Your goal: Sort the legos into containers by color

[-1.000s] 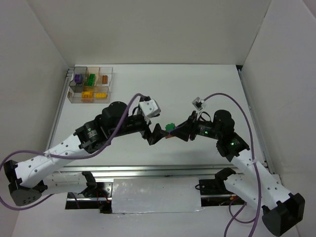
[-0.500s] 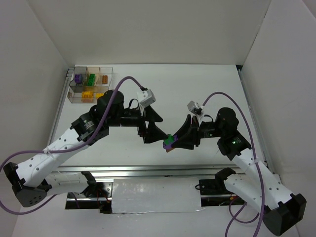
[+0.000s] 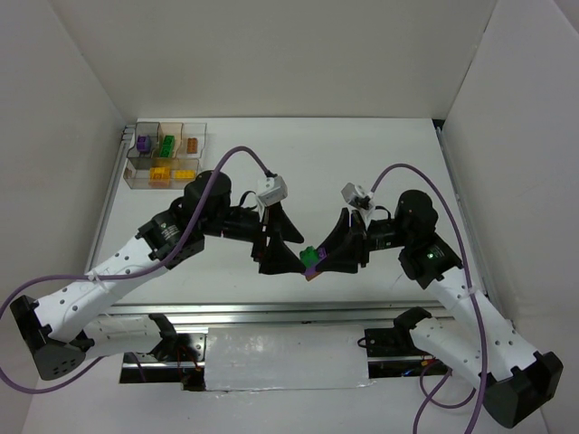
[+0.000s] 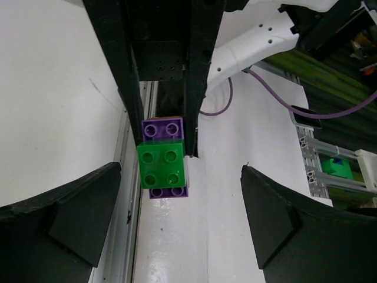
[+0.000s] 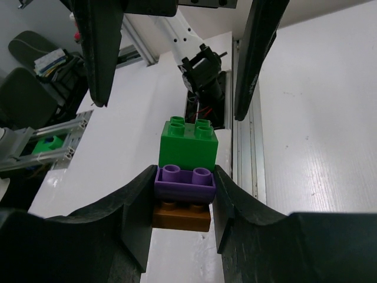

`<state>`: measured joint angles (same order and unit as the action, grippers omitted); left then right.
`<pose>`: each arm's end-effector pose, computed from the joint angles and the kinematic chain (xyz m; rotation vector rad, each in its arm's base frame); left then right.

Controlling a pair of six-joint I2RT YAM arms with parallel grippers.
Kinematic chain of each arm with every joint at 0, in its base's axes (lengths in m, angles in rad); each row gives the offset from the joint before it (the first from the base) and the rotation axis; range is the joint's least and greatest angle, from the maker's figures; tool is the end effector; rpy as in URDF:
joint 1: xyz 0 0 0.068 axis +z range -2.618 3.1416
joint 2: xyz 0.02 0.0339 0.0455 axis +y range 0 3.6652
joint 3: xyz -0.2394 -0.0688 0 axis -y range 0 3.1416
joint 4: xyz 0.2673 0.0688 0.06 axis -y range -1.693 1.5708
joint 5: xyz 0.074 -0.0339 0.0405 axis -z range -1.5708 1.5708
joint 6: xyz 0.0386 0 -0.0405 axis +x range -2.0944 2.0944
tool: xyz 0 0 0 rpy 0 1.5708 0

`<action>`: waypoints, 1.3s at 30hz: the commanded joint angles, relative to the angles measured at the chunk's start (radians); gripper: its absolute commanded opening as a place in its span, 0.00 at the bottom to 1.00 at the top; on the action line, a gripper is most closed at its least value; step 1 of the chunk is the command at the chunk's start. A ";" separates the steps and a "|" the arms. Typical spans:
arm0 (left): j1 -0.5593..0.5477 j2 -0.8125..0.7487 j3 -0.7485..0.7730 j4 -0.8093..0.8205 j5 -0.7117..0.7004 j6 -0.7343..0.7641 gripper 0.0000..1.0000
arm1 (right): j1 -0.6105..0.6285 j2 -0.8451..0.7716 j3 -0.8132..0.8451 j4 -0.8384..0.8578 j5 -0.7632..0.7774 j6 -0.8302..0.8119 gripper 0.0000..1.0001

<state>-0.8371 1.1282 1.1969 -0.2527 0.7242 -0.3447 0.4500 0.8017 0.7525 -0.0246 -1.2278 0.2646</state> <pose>0.1693 -0.2260 0.3892 1.0255 1.6682 -1.4524 0.1734 0.1242 0.3259 -1.1418 1.4345 1.5112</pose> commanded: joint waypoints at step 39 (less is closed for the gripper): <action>0.027 0.033 0.044 -0.026 -0.074 0.013 0.00 | 0.052 0.045 0.064 -0.152 0.065 -0.154 0.00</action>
<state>-0.8360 1.2083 1.1934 -0.2771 0.6910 -0.3470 0.4911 0.8509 0.7948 -0.1574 -1.1534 0.1581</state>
